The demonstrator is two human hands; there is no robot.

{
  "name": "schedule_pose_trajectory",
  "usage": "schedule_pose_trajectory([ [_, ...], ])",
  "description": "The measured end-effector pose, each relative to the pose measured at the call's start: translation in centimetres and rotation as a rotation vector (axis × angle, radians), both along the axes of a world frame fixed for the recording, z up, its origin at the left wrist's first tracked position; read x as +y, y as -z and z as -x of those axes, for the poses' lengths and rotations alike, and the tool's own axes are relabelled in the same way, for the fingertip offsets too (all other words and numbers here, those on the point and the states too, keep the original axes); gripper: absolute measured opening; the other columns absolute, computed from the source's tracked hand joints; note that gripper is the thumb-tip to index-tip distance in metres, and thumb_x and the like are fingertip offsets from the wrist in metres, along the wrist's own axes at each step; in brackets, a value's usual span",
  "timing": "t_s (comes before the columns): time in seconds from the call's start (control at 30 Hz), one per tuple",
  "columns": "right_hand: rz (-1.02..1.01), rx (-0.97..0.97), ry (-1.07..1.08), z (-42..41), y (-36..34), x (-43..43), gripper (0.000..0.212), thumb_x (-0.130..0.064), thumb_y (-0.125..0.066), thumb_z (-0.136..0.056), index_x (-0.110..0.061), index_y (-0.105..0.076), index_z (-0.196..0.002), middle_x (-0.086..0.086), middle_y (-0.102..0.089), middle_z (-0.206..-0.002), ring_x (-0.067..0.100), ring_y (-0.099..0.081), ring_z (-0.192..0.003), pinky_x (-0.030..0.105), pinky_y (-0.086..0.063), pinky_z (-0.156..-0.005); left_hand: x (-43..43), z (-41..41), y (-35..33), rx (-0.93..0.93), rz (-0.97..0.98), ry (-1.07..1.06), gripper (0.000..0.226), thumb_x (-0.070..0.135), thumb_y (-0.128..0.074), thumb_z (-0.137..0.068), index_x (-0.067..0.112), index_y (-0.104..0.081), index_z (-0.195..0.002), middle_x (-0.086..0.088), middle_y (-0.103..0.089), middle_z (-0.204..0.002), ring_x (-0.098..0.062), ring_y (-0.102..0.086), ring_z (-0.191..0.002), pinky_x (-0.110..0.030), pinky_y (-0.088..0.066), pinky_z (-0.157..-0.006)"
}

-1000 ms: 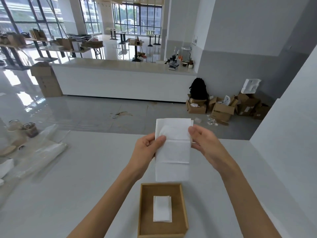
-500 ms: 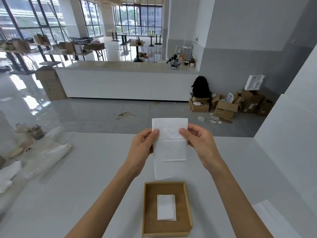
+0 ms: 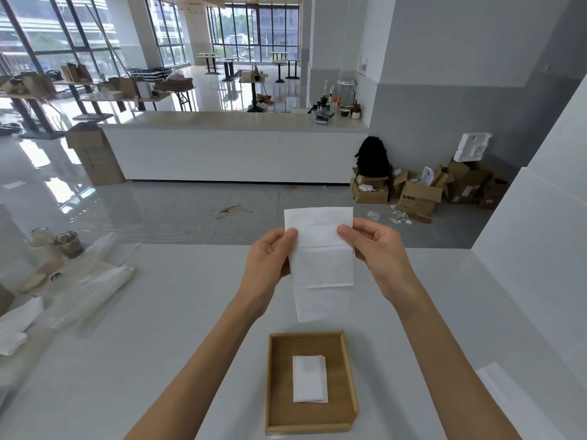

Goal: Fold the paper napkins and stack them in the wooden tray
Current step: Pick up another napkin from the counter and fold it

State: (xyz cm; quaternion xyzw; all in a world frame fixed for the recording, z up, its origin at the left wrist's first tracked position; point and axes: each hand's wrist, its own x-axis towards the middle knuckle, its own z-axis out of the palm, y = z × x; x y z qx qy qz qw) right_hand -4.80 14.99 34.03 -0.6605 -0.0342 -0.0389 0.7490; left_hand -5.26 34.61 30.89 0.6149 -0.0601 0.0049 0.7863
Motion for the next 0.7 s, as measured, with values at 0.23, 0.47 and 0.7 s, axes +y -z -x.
schedule_pose_trajectory([
  [0.23,-0.003,0.016,0.066,-0.1,-0.4,-0.9,0.013,-0.018,-0.074,-0.090,-0.021,-0.078,-0.102,0.003,-0.081,-0.098,0.031,-0.074,-0.099,0.040,-0.060,-0.089,0.3,0.4,1.3,0.025,-0.060,0.170,0.024,0.021,-0.067,-0.097,0.013,-0.072,-0.119,-0.006,-0.080,-0.101,-0.025,-0.075,-0.104,-0.037,-0.060,-0.092],
  [0.47,0.013,-0.010,0.130,0.0,-0.9,-1.6,0.009,-0.019,-0.076,-0.089,-0.025,-0.081,-0.092,0.018,-0.077,-0.105,0.035,-0.063,-0.091,0.053,-0.050,-0.094,-0.4,1.7,2.9,0.080,-0.154,0.346,0.036,0.008,-0.076,-0.088,0.019,-0.070,-0.121,-0.004,-0.078,-0.114,-0.021,-0.075,-0.105,-0.024,-0.059,-0.083],
  [0.7,0.046,-0.024,0.135,-0.2,-0.5,-2.4,0.010,-0.021,-0.076,-0.088,-0.029,-0.082,-0.090,0.031,-0.068,-0.114,0.061,-0.049,-0.116,0.071,-0.041,-0.101,0.1,1.6,2.8,0.065,-0.175,0.397,0.034,0.019,-0.070,-0.095,0.019,-0.064,-0.128,-0.004,-0.077,-0.119,-0.024,-0.073,-0.109,-0.029,-0.059,-0.088],
])
